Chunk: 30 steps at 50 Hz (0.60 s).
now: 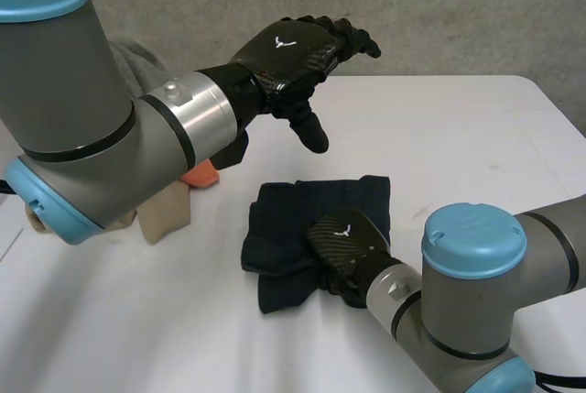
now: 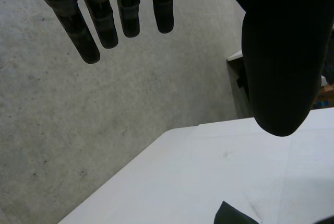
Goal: Fold the laundry.
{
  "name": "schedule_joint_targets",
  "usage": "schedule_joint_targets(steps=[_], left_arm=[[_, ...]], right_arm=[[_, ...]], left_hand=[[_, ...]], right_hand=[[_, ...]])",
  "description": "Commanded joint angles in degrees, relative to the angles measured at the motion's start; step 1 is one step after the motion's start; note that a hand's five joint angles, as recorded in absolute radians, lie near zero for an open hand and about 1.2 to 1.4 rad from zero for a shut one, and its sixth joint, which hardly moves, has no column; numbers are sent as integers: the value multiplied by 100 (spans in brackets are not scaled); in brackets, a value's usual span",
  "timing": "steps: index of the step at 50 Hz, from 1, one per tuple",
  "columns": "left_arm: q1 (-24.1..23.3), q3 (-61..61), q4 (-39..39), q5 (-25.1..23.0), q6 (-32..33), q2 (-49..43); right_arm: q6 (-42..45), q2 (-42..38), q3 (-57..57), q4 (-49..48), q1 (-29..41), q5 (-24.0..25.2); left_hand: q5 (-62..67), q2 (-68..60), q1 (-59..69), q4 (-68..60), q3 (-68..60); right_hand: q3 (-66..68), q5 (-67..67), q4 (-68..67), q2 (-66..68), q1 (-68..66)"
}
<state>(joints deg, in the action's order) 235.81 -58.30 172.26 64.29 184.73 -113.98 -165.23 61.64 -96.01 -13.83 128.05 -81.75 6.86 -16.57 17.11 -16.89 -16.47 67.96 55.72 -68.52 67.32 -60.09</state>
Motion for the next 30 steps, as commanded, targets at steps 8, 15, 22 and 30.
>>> schedule_joint_targets(steps=[8,15,22,30], left_arm=[[-9,-225,44,-4,19,148],[9,-260,27,14,54,201],[53,-296,71,5,28,350],[70,-304,71,5,2,465]], right_arm=[[834,-30,-67,-111,-166,-693],[676,312,-260,38,-254,-360],[-228,1437,-269,661,-799,-148],[-1670,1807,-198,2200,-1677,53]], left_hand=[[-8,-20,-34,11,-30],[-76,47,-101,79,37],[-177,148,-202,180,138],[-261,232,-286,264,222]], right_hand=[[452,676,-396,516,-1240],[-5796,-5572,5852,-5732,5009],[-5796,-5572,5852,-5732,5009],[-5796,-5572,5852,-5732,5009]])
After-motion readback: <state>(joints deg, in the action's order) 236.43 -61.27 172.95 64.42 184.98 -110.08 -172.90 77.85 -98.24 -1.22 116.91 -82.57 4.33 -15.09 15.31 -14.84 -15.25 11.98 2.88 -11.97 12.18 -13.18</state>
